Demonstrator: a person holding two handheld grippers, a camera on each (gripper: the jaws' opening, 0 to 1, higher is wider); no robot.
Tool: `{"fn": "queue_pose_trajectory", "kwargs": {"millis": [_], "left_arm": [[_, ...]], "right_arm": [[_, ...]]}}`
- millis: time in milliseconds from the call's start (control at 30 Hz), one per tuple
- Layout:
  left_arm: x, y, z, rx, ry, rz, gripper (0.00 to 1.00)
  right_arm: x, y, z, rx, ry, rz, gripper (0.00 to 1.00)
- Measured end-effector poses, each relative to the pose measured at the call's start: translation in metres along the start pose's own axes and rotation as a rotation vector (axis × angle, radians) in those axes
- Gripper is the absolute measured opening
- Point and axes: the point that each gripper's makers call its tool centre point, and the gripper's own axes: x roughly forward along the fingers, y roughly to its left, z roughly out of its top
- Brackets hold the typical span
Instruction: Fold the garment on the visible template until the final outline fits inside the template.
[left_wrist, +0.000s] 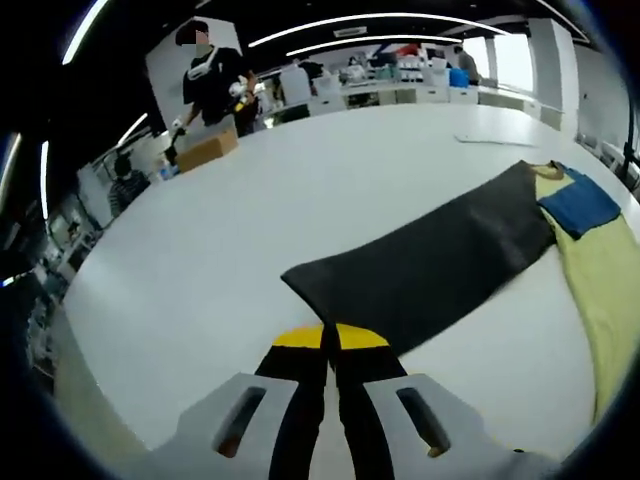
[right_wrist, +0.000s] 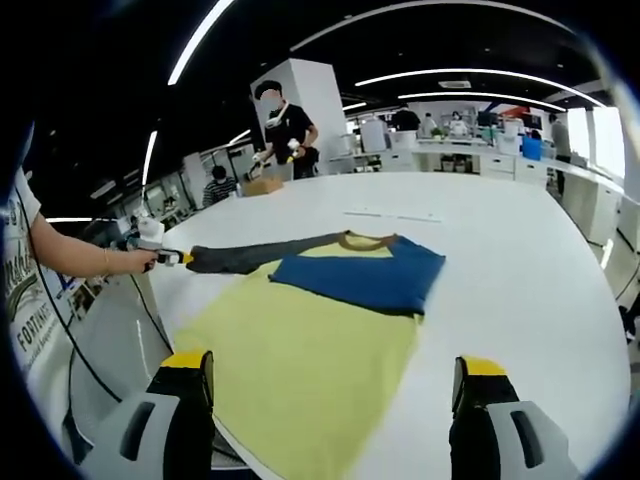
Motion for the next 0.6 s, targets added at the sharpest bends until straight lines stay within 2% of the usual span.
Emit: {"fn": "queue_pose_trajectory", "kwargs": {"millis": [233,600], "left_arm": [[0.0089,0.007,0.0019,0.003,0.022,-0.001,0.0],[0.0105,0.0054,0.0063,0.016,0.031,-0.022,0.0]], "right_arm": [[-0.002,-0.0033,-0.0017,0.007,0.001,-0.01,0.99],[-0.0011,-0.0034,-0.0022,0.008,0.001,-0.009,0.99]]}}
